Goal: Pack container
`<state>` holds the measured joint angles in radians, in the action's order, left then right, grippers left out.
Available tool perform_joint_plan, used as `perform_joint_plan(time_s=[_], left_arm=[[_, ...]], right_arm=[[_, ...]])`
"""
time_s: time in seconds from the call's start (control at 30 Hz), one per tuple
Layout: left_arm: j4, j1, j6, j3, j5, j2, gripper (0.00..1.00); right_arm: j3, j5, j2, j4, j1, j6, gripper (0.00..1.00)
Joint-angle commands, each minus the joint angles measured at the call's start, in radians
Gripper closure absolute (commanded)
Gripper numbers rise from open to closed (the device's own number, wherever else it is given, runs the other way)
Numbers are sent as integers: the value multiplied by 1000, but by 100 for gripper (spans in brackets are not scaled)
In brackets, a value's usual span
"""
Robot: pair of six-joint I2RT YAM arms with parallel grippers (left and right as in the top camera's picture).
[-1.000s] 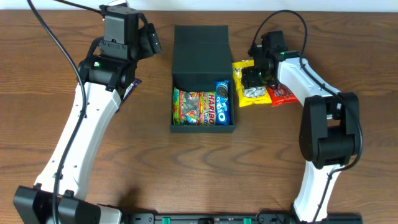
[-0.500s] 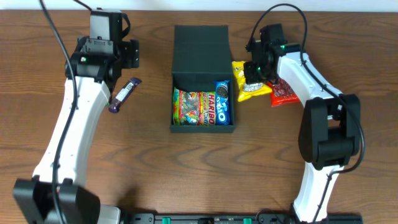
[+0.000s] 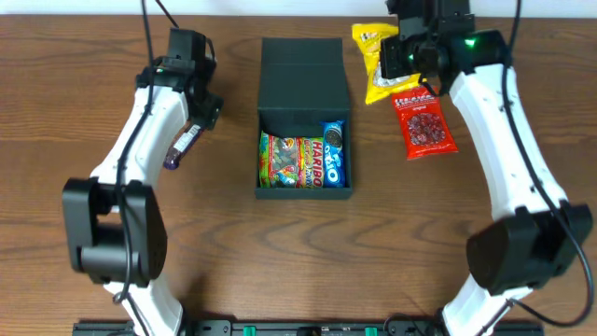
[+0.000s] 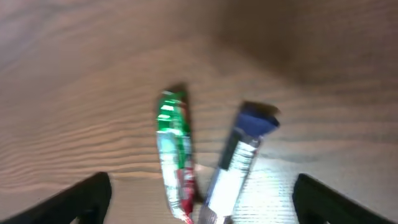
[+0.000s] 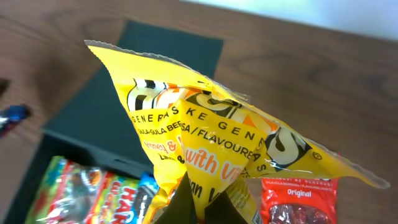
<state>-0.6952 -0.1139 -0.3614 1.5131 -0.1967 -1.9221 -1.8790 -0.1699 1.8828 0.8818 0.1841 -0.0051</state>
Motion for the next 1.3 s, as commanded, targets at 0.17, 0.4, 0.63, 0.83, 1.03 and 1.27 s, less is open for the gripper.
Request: perform_joint_plan(time_s=[0.17,0.4,0.63,0.83,1.03,1.27], left_arm=[[-3,3,-171,-8,59,-120,19],[0,7,-170,-8,65,-164,26],[0,15,-159,-8,97,-200,36],[-1,49,-147,-8,140,-201,43],[-4,89,-129,-8,232,-201,44],[6,92,-129,-9,250,-203,48]], right_arm=[[-13,-18,-26,32,12,1,99],[-13,-18,-26,42,12,1,99],[-13,-18,-26,43,12,1,99],[-13,-18,-26,43,12,1,99],[-13,-18,-26,43,12,1,99],[-13,-18,-26,42,11,1,99]])
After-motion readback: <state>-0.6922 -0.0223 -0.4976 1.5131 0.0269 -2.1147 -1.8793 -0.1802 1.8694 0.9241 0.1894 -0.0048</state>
